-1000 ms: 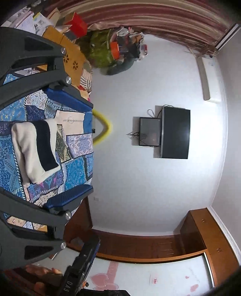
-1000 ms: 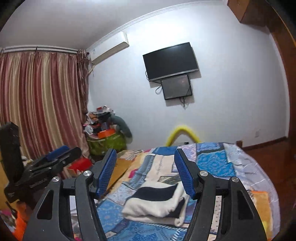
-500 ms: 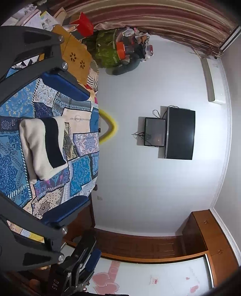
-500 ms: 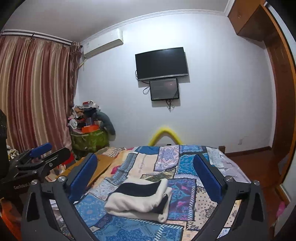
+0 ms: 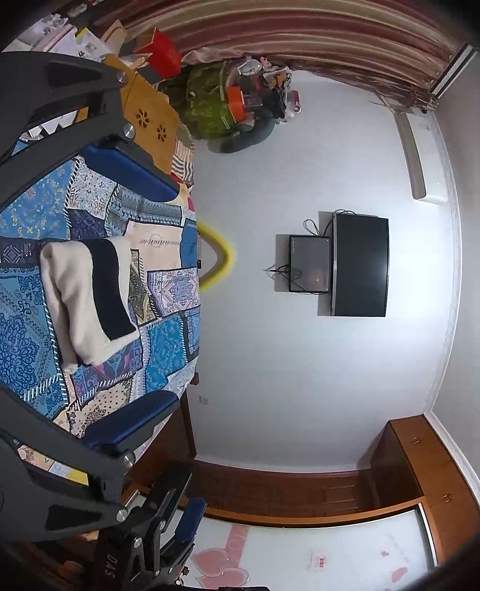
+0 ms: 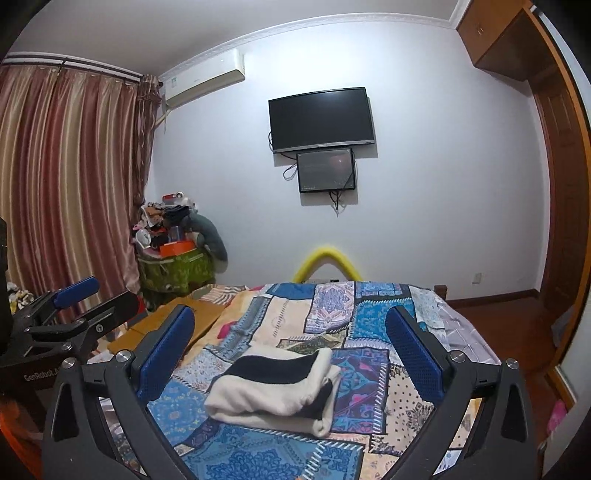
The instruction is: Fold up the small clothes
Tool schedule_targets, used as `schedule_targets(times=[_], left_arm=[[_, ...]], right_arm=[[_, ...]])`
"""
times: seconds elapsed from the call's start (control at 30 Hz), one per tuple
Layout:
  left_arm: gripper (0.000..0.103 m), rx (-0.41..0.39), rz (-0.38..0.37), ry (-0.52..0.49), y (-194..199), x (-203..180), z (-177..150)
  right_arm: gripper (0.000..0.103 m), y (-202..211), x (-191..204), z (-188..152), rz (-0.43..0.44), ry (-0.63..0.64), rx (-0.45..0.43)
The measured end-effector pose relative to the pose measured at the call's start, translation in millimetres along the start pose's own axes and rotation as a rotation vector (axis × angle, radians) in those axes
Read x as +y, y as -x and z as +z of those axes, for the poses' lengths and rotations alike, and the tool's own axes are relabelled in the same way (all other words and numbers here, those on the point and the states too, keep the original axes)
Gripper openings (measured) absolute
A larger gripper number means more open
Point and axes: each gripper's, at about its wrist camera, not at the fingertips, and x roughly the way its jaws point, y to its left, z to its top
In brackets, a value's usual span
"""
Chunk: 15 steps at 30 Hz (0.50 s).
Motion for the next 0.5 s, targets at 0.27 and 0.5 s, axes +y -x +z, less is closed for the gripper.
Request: schedule_targets(times=[0.27, 0.5], left_arm=[[0.103, 0.005, -0.004, 0.000, -2.4, -0.6, 0.4], [0.103, 0.002, -0.001, 0.003, -3.9, -0.3, 0.0]], right_arm=[[0.103, -3.0, 0.4, 0.1, -0.004, 0.002, 0.011], [0.103, -4.2, 1.1, 0.1, -0.009, 0.005, 0.019]])
